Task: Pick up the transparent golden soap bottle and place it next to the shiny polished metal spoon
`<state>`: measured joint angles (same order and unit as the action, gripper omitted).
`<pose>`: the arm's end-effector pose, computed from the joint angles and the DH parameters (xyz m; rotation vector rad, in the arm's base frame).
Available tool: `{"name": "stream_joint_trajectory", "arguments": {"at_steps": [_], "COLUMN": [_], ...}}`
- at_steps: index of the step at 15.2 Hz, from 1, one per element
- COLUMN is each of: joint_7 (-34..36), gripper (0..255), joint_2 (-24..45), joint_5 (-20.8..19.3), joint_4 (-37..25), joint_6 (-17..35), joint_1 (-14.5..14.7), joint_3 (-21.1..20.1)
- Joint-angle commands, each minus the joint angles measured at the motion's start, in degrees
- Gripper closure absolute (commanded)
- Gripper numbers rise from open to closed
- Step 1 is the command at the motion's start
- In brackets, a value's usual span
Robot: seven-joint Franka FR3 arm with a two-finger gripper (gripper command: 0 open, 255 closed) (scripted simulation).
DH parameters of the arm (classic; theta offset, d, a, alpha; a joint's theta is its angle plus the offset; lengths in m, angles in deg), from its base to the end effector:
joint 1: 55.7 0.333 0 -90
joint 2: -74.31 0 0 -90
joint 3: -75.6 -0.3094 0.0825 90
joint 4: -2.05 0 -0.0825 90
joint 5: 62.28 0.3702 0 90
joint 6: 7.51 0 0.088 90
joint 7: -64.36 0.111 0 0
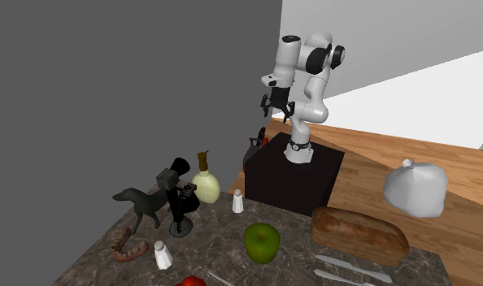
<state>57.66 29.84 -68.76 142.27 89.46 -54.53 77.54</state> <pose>0.3091 -0.0175 0.5477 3.0457 0.1914 0.0240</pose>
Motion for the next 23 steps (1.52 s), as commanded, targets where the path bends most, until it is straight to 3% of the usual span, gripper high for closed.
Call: {"name": "stream_joint_trajectory", "arguments": {"at_steps": [1,12,23], "joint_7": [0.00,-3.63,-8.83], "gripper": [0,0,0], "joint_2": [0.00,23.92,48.09], "joint_5": [0.00,-0.37,4.33], "joint_4": [0.00,-14.51,-37.55], "joint_6": [0.00,11.53,14.36], "joint_1": [0.00,-1.22,-2.75], "joint_3": [0.00,5.17,8.86]}}
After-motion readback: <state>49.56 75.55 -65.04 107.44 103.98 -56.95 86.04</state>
